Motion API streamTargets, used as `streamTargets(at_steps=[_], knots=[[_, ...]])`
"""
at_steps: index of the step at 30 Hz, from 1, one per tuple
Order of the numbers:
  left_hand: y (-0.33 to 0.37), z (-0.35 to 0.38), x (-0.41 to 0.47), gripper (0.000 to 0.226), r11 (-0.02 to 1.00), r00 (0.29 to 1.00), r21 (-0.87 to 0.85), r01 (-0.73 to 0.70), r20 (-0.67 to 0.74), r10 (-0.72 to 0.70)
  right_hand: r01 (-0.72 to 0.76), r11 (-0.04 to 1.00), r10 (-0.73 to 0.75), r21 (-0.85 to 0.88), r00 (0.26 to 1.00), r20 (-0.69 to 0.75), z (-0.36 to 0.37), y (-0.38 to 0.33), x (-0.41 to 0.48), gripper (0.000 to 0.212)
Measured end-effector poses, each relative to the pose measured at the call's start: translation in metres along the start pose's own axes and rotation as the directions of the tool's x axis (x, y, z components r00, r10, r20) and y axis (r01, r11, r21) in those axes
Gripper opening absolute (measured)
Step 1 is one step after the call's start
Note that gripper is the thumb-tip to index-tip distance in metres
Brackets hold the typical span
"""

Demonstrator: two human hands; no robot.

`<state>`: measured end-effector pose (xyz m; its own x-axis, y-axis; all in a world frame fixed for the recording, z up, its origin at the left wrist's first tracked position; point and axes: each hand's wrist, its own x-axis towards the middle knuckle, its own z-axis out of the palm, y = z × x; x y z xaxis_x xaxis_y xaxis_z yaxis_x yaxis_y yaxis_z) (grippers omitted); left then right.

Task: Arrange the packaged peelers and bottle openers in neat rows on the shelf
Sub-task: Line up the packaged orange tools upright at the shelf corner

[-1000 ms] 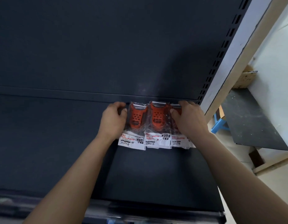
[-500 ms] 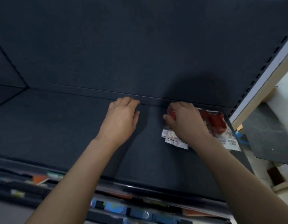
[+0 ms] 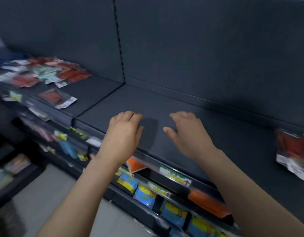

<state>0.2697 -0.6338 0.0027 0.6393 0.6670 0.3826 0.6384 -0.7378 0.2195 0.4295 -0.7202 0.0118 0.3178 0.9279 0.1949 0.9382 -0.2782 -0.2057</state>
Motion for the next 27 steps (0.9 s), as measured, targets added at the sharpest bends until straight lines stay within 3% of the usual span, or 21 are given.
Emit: streamTargets(at_steps=[5,13,27], knots=[[-0.073,-0.024,-0.026,0.034,0.984,0.984,0.027,0.175,-0.035,-0.174,0.167,0.984,-0.169,0.069,0.985,0.022,0.029,-0.074,0.037,0.043],[-0.165,-0.041,-0.038,0.03,0.927,0.927,0.045,0.371,-0.082,-0.367,0.308,0.942,-0.323,0.129,0.94,0.113,0.07,-0.157,0.104,0.043],[-0.32,-0.04,0.047,0.033,0.895,0.899,0.084,0.437,-0.064,-0.433,0.361,0.92,-0.382,0.152,0.914,0.14,0.121,-0.253,0.258,0.044]])
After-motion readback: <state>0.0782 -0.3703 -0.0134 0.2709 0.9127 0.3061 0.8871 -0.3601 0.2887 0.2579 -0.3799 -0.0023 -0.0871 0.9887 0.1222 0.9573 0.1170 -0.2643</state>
